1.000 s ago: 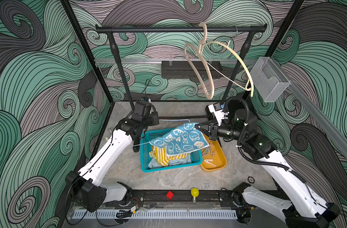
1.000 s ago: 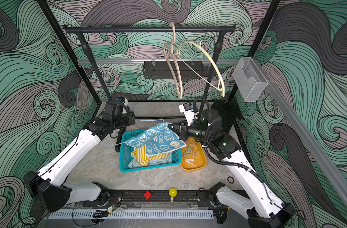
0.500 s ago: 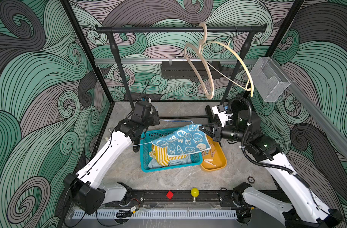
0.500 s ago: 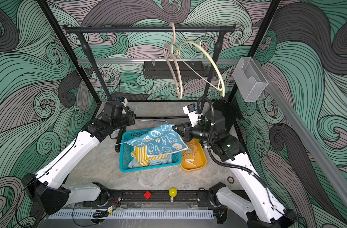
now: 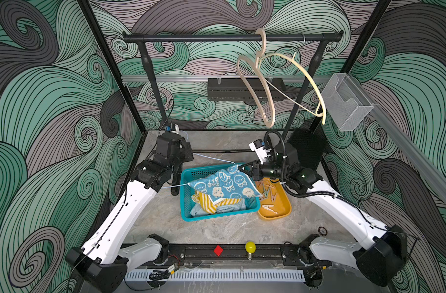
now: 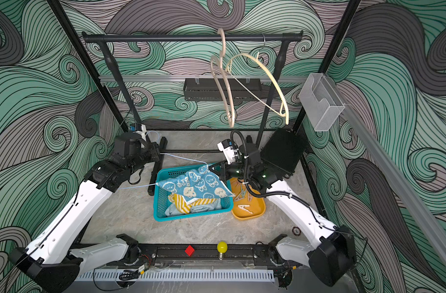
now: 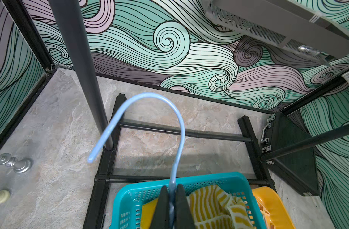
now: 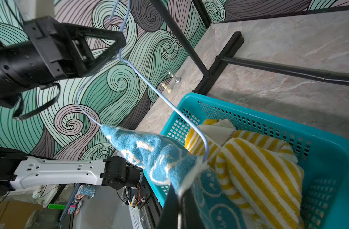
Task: Remove the clothespins securing towels to the hanger
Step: Remove the towel from the hanger.
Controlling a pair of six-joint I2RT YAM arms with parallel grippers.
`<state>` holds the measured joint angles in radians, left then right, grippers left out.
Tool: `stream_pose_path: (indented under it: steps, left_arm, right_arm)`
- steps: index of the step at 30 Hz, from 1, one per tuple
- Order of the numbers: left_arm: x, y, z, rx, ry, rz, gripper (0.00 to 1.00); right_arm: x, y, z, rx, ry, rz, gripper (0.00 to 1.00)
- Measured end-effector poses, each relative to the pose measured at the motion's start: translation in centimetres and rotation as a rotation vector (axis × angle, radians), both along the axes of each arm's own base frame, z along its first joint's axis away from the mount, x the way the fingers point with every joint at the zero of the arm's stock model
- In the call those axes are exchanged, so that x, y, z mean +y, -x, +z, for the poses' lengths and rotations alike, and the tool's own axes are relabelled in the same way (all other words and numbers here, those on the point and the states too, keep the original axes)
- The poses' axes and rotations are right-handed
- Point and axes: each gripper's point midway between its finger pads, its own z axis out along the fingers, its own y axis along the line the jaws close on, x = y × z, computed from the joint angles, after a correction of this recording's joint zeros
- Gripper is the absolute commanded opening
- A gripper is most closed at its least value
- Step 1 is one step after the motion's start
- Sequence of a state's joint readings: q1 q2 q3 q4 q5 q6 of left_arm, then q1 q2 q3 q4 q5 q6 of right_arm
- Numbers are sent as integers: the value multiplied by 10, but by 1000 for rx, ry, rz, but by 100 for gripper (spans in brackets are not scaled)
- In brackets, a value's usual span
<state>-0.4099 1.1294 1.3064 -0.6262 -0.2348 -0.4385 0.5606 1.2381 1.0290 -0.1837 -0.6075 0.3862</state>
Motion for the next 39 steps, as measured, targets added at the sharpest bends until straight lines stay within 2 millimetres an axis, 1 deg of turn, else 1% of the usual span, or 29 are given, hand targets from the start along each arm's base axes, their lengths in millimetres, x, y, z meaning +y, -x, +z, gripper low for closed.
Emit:
stream_pose_path:
  steps: [3,5,6,8,11,12,14,16,19,23,27,29,36,39]
  left_arm:
    - [-1,2,-4,16,-22,-20,0]
    - [-1,4,-6,25,-36,-33,0]
    - [-1,5,-7,30,-44,-40,0]
    - [-1,7,-10,39,-59,-52,0]
    - [-2,9,-12,50,-76,-65,0]
    - [-1,9,-13,53,-81,-68,0]
    - [-1,10,-14,57,-90,-72,0]
    - [-1,10,-15,58,-95,-75,0]
    - [-1,10,-15,59,-98,-76,0]
    - [-1,10,-15,58,-101,-78,0]
    - [-1,10,-15,58,-103,-80,0]
    - [-1,10,-15,58,-104,-80,0]
    - [-1,10,-15,58,-107,-80,0]
    - [1,9,-15,57,-116,-70,0]
  right_arm:
    - [5,-7,-24,22,33,0,1]
    - [7,-10,-44,50,56,0,6]
    - [9,-10,-53,63,65,1,10]
    - [10,-9,-74,103,89,0,22]
    - [9,-7,-91,135,112,-1,32]
    - [8,-7,-93,138,115,-2,33]
    - [8,-6,-91,130,112,-4,32]
    - [7,-6,-85,115,105,-6,29]
    - [6,-4,-75,88,93,-12,27]
    - [4,0,-72,74,90,-16,18]
    - [4,1,-75,83,94,-17,8]
    - [4,2,-78,91,95,-17,0]
    - [5,2,-78,101,93,-17,0]
    - [3,5,-68,95,92,-16,0]
